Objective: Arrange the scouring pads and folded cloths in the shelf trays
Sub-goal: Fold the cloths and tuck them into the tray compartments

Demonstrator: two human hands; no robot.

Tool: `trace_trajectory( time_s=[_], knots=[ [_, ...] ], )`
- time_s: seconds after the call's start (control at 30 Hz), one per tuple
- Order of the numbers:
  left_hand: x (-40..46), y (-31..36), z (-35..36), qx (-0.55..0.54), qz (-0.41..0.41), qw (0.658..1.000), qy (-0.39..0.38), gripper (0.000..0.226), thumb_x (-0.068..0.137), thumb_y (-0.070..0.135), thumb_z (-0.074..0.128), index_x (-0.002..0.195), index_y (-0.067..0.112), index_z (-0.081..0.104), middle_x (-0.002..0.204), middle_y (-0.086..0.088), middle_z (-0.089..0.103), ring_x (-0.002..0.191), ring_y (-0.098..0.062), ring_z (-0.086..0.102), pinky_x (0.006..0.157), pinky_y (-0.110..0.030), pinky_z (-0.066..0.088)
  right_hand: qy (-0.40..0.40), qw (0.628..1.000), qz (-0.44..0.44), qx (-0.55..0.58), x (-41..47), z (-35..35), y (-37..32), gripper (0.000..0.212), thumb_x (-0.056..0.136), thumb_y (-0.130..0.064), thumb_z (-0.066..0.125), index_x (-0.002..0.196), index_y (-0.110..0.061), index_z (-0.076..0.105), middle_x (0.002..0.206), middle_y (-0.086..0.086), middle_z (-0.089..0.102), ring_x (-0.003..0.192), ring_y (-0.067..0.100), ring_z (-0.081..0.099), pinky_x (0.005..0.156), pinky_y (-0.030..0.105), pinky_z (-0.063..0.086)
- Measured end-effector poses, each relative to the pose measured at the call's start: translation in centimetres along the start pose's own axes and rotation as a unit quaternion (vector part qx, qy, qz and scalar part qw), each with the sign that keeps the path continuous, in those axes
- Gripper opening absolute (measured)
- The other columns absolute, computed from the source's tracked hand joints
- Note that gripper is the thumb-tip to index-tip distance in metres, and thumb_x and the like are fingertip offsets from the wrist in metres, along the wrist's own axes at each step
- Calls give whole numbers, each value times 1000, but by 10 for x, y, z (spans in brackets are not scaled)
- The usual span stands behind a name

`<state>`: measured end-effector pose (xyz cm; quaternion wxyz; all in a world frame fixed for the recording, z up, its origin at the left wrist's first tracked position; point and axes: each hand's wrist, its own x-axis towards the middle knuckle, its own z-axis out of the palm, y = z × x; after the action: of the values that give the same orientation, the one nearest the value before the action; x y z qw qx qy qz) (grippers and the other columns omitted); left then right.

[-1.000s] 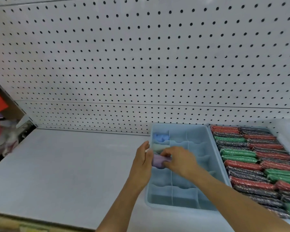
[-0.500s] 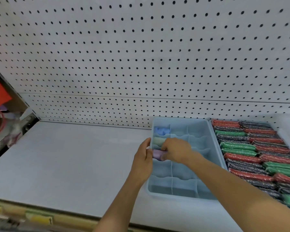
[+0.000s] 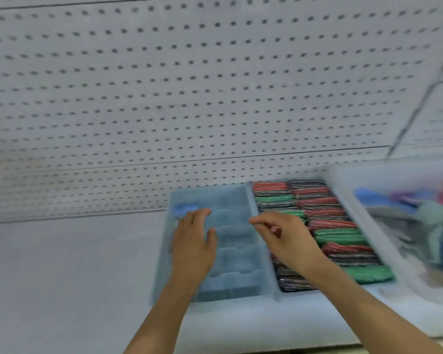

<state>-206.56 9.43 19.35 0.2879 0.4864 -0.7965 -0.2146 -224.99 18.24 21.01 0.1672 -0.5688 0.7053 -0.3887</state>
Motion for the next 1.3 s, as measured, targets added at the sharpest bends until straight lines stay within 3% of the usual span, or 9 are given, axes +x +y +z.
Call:
trace_trajectory(
  time_s=[0.33,0.47,0.57,0.63,0.77,0.9,1.0,1.1,1.3],
  knots=[
    [3,173,117,-100,231,952,-176,38,99,29,51,136,20,51,140,3,49,131,-12,40,110,-23,29,231,964,116,-58,-27,-163,109,12,86,-10,67,90,-19,74,82,-5,70,72,1,62,69,13,48],
    [4,206,151,-30,337,911,-236,44,99,37,45,136,15,50,145,-3,46,139,-20,34,112,-38,30,3,936,241,-257,-17,-202,174,12,75,-30,61,68,-21,64,75,3,64,81,24,64,70,35,50],
    [4,208,164,-21,324,906,-274,40,102,36,41,137,18,51,152,2,39,148,-11,16,118,-36,19,-164,916,235,-281,-5,-199,227,61,56,-52,60,115,-36,61,107,-10,63,99,14,62,86,35,52],
    [4,207,166,-42,316,906,-278,39,103,35,40,135,17,53,153,4,37,148,-8,11,120,-31,14,-172,913,245,-277,4,-184,249,79,47,-66,68,118,-34,56,107,-10,63,96,10,63,86,33,53],
    [2,208,163,-84,295,904,-299,38,103,35,42,134,18,53,153,6,35,146,-1,7,115,-19,7,-137,909,226,-322,7,-175,211,14,74,-28,66,72,-17,56,72,0,57,71,18,57,60,27,45],
    [0,208,155,-185,210,909,-310,38,98,33,54,135,28,50,147,15,39,141,1,25,119,-32,23,13,963,215,-165,2,-215,170,30,73,-22,70,57,-13,46,53,-1,44,52,18,45,53,29,36],
    [4,215,139,-251,132,930,-233,55,91,29,66,139,35,39,140,23,37,130,4,36,115,-34,33,57,978,194,47,-1,-250,124,28,80,-18,72,75,6,58,63,10,53,57,18,49,56,30,37],
    [9,229,115,-268,144,935,-183,79,83,34,75,143,43,26,138,33,27,131,12,27,110,-20,28,44,959,182,211,-5,-267,72,22,85,-21,68,96,-2,69,86,13,72,75,24,67,65,32,50],
    [26,242,61,-522,36,820,-233,76,71,41,82,137,37,44,128,8,61,110,-3,63,93,-30,53,-7,928,142,343,-7,-252,23,33,84,-25,62,103,2,67,90,16,70,77,25,66,67,29,54]
  ],
)
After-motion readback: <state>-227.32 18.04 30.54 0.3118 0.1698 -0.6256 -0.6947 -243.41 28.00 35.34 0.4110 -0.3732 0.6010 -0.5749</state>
